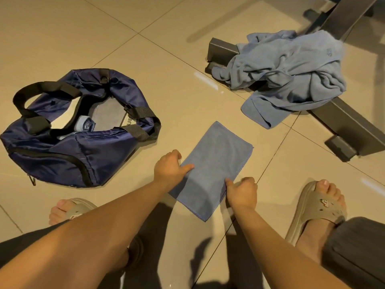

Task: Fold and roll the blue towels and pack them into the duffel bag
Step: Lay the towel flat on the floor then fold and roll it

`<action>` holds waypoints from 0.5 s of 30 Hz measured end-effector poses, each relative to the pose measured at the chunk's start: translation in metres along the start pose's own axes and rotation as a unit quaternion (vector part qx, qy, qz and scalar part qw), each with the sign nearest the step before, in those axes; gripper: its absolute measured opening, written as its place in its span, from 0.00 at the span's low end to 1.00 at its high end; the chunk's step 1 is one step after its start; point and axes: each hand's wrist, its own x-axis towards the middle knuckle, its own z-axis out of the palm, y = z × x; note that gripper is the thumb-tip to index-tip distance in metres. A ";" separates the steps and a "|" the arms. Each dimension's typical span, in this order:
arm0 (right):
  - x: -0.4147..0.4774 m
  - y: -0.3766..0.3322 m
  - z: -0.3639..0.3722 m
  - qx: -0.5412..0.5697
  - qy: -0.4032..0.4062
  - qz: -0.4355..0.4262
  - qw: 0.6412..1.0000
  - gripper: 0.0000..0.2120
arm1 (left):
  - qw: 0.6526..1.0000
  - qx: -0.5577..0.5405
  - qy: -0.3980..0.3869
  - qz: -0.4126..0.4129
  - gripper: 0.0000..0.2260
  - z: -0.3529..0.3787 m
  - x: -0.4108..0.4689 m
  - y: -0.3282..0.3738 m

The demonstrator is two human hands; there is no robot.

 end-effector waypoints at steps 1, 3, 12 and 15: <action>0.003 -0.004 0.002 0.033 -0.018 0.038 0.999 0.22 | 1.000 0.005 0.007 0.008 0.20 0.002 0.003 0.007; 0.008 -0.006 0.008 0.055 -0.038 0.061 0.996 0.16 | 1.000 0.017 0.009 0.006 0.15 0.005 0.009 0.015; 0.021 0.002 0.006 0.000 -0.055 0.053 0.997 0.09 | 0.999 0.000 0.002 -0.041 0.10 0.005 0.018 0.011; 0.024 0.000 0.008 -0.018 -0.029 0.010 0.999 0.15 | 0.992 0.080 0.036 0.092 0.19 0.004 0.017 0.011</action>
